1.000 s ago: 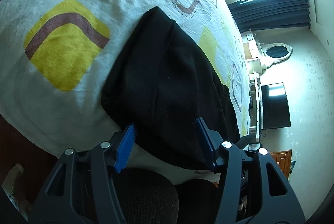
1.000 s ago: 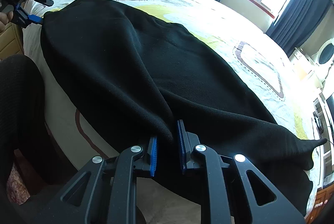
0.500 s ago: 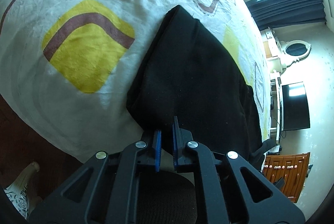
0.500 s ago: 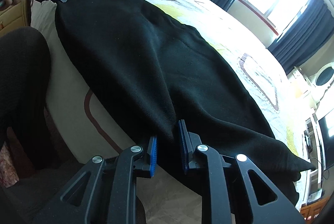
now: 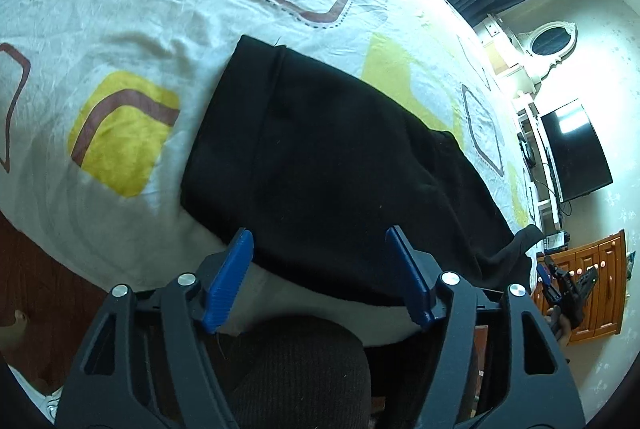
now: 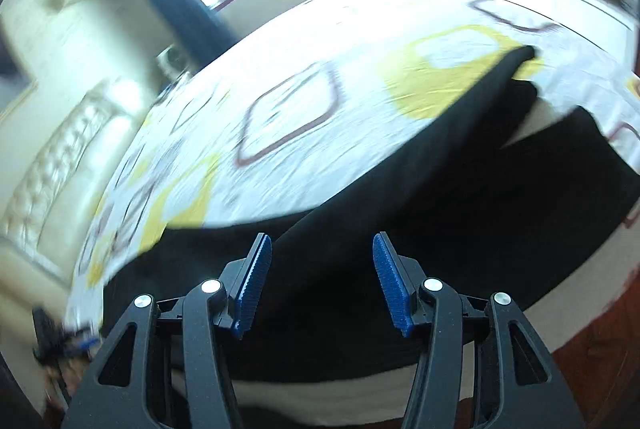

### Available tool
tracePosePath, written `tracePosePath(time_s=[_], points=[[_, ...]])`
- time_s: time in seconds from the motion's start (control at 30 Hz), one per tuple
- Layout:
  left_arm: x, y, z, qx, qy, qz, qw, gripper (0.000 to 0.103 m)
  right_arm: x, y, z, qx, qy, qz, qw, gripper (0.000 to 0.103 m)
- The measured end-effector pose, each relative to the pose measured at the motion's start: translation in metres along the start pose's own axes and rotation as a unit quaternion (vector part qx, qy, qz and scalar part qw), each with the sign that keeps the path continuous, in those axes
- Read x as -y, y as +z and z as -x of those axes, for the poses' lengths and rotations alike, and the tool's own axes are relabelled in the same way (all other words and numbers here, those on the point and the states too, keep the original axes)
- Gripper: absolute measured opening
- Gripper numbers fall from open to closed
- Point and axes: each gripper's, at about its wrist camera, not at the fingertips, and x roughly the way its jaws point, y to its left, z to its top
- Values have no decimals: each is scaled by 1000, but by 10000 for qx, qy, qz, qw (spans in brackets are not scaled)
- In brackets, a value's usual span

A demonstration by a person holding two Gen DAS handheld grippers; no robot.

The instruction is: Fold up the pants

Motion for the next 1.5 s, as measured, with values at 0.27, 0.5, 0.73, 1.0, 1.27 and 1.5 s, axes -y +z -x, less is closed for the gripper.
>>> tracePosePath(time_s=[0.27, 0.5, 0.73, 1.0, 1.27, 1.5], points=[[16, -1, -46, -469, -154, 434, 9978, 70, 103, 103, -42, 295, -337, -2067, 9774, 56], [15, -3, -47, -402, -139, 453, 9981, 76, 120, 120, -89, -133, -626, -2212, 9731, 13], [26, -6, -47, -321, 21, 261, 9991, 78, 90, 117, -26, 531, -176, -1430, 9881, 7], [39, -12, -53, -398, -91, 50, 9992, 78, 173, 46, 40, 735, -397, -2059, 9750, 7], [54, -31, -58, -583, -280, -169, 9978, 78, 233, -11, 17, 572, 35, -3288, 9427, 7], [94, -60, -78, -1060, -1121, -356, 9874, 78, 224, -22, 15, 582, 673, -3514, 9320, 34]])
